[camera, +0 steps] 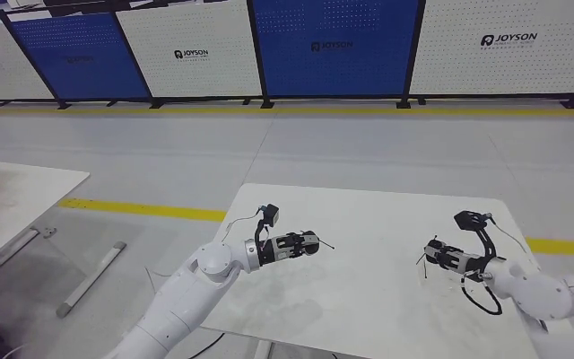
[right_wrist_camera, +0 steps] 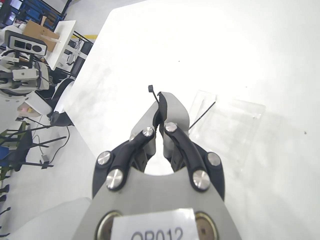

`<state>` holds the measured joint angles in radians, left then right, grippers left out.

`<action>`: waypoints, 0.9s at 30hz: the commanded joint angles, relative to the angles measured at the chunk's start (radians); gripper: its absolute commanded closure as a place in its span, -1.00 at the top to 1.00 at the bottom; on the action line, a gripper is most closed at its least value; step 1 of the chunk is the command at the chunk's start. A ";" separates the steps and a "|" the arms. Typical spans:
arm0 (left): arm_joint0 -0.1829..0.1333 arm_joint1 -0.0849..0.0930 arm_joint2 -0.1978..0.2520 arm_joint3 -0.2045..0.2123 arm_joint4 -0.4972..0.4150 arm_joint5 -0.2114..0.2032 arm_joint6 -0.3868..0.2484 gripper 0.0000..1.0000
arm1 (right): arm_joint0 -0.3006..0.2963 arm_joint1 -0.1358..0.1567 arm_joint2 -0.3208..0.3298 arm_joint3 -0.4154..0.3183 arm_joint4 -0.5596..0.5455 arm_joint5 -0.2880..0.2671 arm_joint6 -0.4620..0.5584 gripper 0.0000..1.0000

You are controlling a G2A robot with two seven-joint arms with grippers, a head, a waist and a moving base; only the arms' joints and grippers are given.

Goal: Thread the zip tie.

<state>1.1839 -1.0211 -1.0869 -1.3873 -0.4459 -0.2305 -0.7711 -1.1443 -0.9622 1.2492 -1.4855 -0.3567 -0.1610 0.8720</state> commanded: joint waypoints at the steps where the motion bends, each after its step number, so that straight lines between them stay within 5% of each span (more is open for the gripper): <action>1: 0.000 0.000 0.000 0.000 0.000 0.000 0.000 -1.00 | 0.000 0.000 0.000 0.000 0.000 0.000 0.000 -1.00; 5: 0.001 -0.002 0.016 -0.029 0.117 -0.007 0.095 -1.00 | 0.000 0.000 0.000 0.000 0.000 0.000 0.000 -1.00; 12: -0.006 -0.007 0.065 -0.082 0.295 0.094 0.191 -1.00 | 0.000 0.000 0.000 0.000 0.000 0.000 0.000 -1.00; 27: -0.002 -0.015 0.079 -0.087 0.267 0.107 0.228 -1.00 | 0.000 0.000 0.000 0.000 0.000 0.000 0.000 -1.00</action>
<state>1.1782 -1.0340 -1.0096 -1.4702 -0.1637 -0.1271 -0.5573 -1.1443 -0.9622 1.2492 -1.4855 -0.3567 -0.1610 0.8720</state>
